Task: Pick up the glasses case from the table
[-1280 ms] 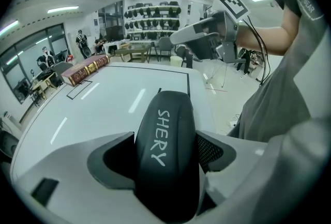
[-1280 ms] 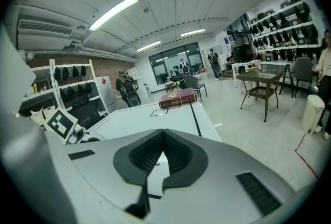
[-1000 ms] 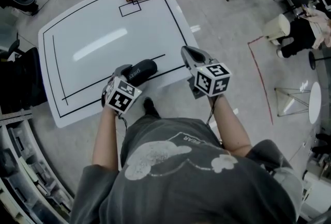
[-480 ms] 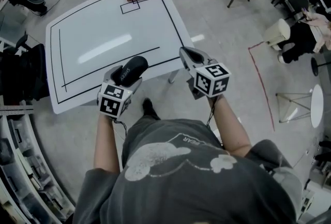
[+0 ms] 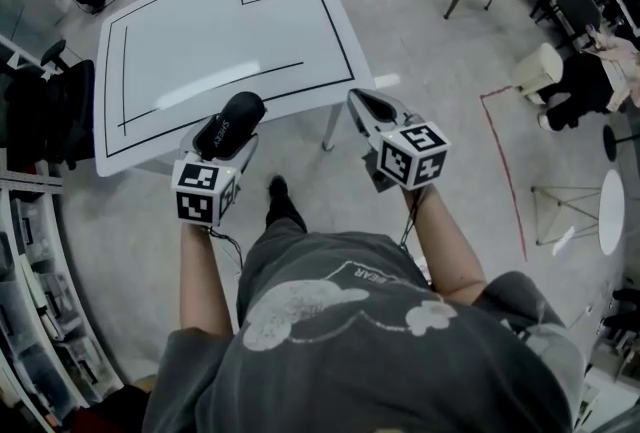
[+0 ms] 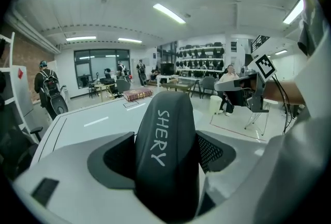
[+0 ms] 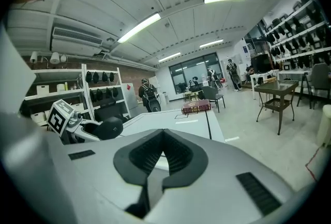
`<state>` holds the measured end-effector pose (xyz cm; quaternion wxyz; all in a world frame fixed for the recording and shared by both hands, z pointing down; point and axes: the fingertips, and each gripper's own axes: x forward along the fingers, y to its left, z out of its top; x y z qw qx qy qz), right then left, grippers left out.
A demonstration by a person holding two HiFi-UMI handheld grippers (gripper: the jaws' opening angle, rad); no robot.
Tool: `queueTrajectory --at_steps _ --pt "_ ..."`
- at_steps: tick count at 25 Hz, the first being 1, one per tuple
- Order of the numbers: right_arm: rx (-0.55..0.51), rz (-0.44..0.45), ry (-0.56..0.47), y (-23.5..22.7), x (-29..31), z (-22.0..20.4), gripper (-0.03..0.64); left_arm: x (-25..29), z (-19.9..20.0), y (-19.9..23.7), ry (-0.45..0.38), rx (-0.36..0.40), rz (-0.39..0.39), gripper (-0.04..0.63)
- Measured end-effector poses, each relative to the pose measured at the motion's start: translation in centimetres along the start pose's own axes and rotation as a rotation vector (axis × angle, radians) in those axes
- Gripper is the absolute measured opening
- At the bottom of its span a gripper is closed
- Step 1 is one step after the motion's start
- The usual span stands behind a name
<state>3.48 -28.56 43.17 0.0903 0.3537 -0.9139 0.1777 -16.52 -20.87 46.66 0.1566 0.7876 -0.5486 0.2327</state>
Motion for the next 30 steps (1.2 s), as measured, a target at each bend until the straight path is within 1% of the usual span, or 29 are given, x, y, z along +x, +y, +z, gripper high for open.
queueTrajectory --at_steps 4,7,15,21,25,30 --pt "-0.016 0.031 0.003 1.7 -2.2 -1.6 -0.002 -2.5 -1.4 -1.8 -0.017 -0.02 0.033 0.351" --pt "-0.016 0.03 0.003 2.5 -4.0 -2.7 -0.002 -4.2 -2.4 -3.2 -0.026 -0.042 0.051 0.351" --pt "-0.005 0.041 0.017 4.1 -8.2 -5.7 -0.002 -7.9 -6.0 -7.2 -0.017 -0.092 0.066 0.351" --pt "0.018 0.053 0.053 4.6 -9.3 -8.3 -0.002 -9.3 -8.1 -8.8 -0.013 -0.126 0.078 0.351" --pt "0.016 0.054 0.052 4.7 -9.4 -8.4 -0.002 -9.6 -8.8 -9.0 -0.008 -0.144 0.084 0.351" --pt "0.004 0.067 0.039 5.4 -8.7 -7.6 -0.002 -9.8 -8.6 -8.8 -0.021 -0.145 0.083 0.351"
